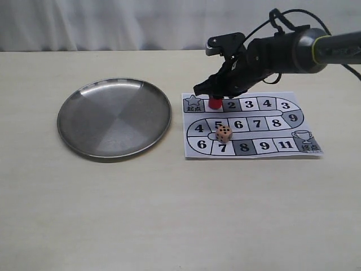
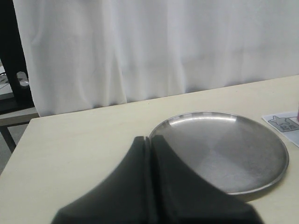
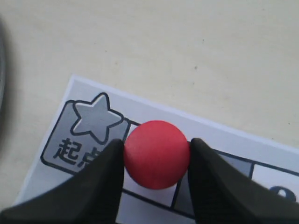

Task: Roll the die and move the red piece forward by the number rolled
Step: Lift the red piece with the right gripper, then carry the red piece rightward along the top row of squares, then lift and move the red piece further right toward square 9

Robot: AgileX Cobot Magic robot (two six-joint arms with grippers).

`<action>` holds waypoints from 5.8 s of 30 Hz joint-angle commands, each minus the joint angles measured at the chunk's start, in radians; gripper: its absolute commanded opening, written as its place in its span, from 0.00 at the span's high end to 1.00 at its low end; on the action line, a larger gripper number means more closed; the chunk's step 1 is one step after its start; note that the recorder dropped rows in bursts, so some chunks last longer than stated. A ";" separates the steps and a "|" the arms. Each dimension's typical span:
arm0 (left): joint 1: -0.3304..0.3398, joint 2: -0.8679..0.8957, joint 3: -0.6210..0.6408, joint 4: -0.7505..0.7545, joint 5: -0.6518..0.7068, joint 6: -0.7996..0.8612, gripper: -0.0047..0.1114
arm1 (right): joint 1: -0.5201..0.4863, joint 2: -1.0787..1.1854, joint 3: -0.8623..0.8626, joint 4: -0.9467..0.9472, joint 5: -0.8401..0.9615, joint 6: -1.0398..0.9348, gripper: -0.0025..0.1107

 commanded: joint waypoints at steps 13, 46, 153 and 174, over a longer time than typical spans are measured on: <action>-0.002 -0.001 0.002 0.000 -0.009 -0.001 0.96 | 0.015 0.029 0.004 0.012 0.012 -0.005 0.94; -0.002 -0.001 0.002 0.000 -0.009 -0.001 0.96 | -0.029 -0.178 0.004 -0.076 0.073 -0.005 0.94; -0.002 -0.001 0.002 0.000 -0.009 -0.001 0.96 | -0.205 -0.264 0.063 -0.066 0.093 0.025 0.94; -0.002 -0.001 0.002 0.000 -0.009 -0.001 0.96 | -0.236 -0.046 0.090 -0.064 0.069 0.025 0.94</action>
